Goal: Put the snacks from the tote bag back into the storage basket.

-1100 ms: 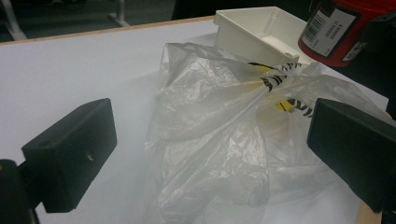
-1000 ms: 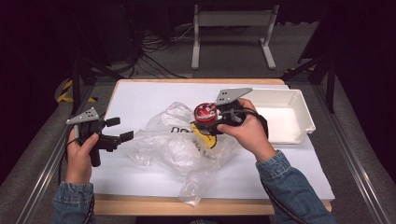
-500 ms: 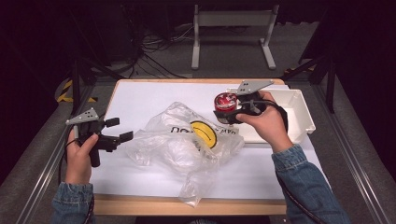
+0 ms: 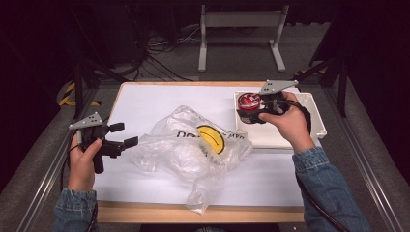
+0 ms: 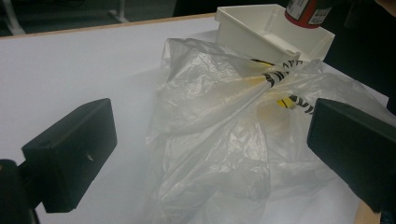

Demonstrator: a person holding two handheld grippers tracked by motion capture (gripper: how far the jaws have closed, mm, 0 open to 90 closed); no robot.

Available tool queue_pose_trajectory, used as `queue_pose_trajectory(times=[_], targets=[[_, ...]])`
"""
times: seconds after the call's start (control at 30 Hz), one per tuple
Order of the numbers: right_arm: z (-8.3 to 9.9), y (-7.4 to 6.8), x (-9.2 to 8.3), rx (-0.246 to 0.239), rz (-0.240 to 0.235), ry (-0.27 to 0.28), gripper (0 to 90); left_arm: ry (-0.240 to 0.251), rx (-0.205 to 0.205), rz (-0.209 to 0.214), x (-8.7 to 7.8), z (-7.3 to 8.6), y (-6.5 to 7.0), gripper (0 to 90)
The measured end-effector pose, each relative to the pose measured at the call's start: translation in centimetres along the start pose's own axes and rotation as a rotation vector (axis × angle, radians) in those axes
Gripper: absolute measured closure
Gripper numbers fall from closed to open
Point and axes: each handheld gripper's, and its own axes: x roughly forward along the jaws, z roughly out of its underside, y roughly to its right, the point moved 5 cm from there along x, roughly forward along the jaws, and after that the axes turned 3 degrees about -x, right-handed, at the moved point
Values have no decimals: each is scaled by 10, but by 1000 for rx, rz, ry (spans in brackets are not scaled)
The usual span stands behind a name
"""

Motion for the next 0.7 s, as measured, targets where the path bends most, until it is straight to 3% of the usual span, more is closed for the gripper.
queue_pose_trajectory(times=[0.33, 0.7], targets=[[18, 24, 4, 33, 36, -10, 247, -2, 6, -1, -1, 0, 0, 25], [39, 36, 19, 38, 37, -13, 246, 0, 4, -3, 0, 1, -1, 25]])
